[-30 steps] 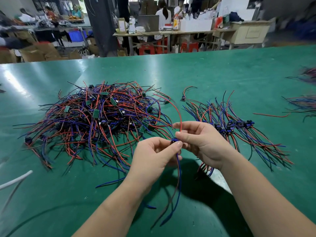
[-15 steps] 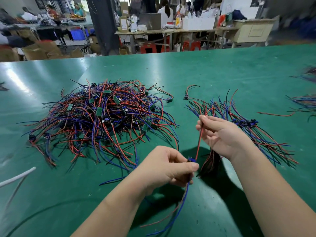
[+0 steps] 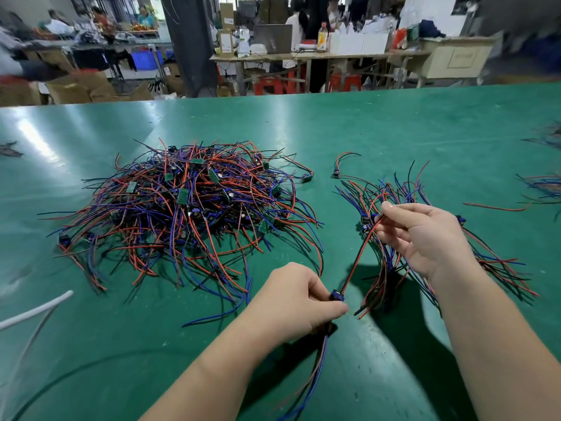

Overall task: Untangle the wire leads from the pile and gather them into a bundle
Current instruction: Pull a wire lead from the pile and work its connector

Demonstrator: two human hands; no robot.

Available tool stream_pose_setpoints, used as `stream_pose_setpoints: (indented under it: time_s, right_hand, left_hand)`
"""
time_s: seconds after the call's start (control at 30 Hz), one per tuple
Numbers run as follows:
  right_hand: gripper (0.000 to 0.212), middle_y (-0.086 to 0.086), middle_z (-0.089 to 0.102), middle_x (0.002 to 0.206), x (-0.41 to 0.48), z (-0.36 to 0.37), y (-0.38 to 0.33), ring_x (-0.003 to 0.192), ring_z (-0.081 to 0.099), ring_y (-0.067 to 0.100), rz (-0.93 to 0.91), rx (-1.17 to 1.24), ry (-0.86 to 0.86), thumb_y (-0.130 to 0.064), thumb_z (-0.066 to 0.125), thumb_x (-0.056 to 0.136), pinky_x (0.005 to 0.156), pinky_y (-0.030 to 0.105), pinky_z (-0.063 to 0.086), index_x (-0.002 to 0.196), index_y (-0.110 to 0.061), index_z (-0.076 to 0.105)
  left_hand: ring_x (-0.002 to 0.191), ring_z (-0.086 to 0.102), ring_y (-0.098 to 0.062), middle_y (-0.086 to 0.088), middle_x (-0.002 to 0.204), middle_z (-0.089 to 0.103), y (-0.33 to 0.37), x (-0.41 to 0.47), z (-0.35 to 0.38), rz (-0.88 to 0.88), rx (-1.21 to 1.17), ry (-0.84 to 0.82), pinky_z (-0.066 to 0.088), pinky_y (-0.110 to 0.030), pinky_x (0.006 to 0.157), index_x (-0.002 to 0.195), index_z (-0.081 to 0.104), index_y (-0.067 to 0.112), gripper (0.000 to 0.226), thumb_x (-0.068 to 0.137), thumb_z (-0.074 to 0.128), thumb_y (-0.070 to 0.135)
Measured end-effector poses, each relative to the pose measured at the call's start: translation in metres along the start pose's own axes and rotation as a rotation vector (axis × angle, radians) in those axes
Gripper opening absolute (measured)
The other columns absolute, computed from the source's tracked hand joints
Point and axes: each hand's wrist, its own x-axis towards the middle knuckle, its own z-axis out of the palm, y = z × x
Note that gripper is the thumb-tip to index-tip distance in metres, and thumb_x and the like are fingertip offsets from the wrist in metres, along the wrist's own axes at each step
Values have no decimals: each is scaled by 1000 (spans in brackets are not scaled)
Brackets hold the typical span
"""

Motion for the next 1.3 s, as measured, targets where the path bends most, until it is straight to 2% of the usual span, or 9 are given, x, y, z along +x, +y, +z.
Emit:
stream_pose_setpoints:
  time_s: [0.23, 0.5, 0.63, 0.7, 0.8, 0.9, 1.0, 1.13, 1.3]
  right_hand:
    - [13, 16, 63, 67, -2, 0, -2, 44, 62, 16, -49, -117, 21, -4, 68, 83, 44, 23, 53, 75, -2, 58]
    - [15, 7, 62, 47, -3, 9, -1, 39, 59, 7, 142, 164, 4, -4, 59, 89, 39, 13, 46, 74, -2, 55]
    - [17, 10, 66, 63, 2, 12, 5, 51, 68, 14, 78, 266, 26, -12, 56, 94, 45, 17, 51, 78, -6, 55]
    - [11, 13, 62, 85, 5, 9, 6, 62, 70, 21, -69, 174, 71, -17, 52, 97, 54, 24, 56, 88, -12, 53]
    - [6, 8, 60, 84, -1, 9, 5, 60, 67, 17, -300, -84, -37, -15, 55, 95, 58, 25, 54, 91, -19, 57]
    - [10, 6, 68, 76, -20, 20, 13, 63, 66, 19, -343, -280, -431, -10, 65, 87, 60, 26, 52, 88, -19, 70]
    - [16, 11, 71, 76, -32, 31, 26, 70, 60, 17, -419, -489, -613, -6, 75, 78, 68, 32, 48, 89, -19, 74]
    - [27, -4, 66, 78, -29, 31, 32, 71, 60, 6, -549, -629, -570, -12, 79, 75, 70, 20, 47, 99, -23, 73]
    - [17, -6, 73, 76, -28, 32, 37, 74, 69, 13, -552, -661, -413, -21, 82, 72, 74, 31, 56, 85, -27, 74]
  left_hand:
    - [62, 71, -24, -7, 65, 72, -1, 1, -1, -29, 0, -9, 59, -44, 64, 63, 65, 12, 27, 75, 75, 34]
    - [67, 72, -24, -6, 66, 72, -4, 6, -4, -36, -53, 30, 60, -44, 68, 62, 66, 15, 24, 75, 78, 32]
    - [59, 69, -16, -4, 61, 70, -1, 4, -4, -3, -151, 137, 59, -29, 64, 63, 65, 15, 23, 75, 79, 30]
    - [54, 65, -14, -9, 61, 68, 4, 3, -6, 38, -377, 263, 57, -28, 59, 68, 66, 11, 19, 77, 78, 22]
    - [54, 64, -18, -19, 64, 67, 9, 3, -14, 94, -633, 411, 57, -29, 56, 69, 69, 8, 14, 77, 77, 16]
    - [55, 63, -19, -11, 62, 67, 7, 4, -17, 125, -626, 455, 58, -30, 56, 69, 70, 11, 11, 76, 78, 16]
    - [56, 61, -18, 3, 56, 62, 3, 6, -15, 129, -425, 440, 60, -42, 66, 74, 73, 20, 7, 74, 79, 17]
    - [45, 34, -9, 8, 55, 56, 1, 6, -11, 165, -292, 401, 38, -25, 54, 83, 71, 20, 22, 65, 60, 25]
    - [49, 52, -4, 12, 71, 68, 8, -1, -6, 194, -156, 403, 46, -19, 59, 101, 70, 23, 32, 70, 62, 26]
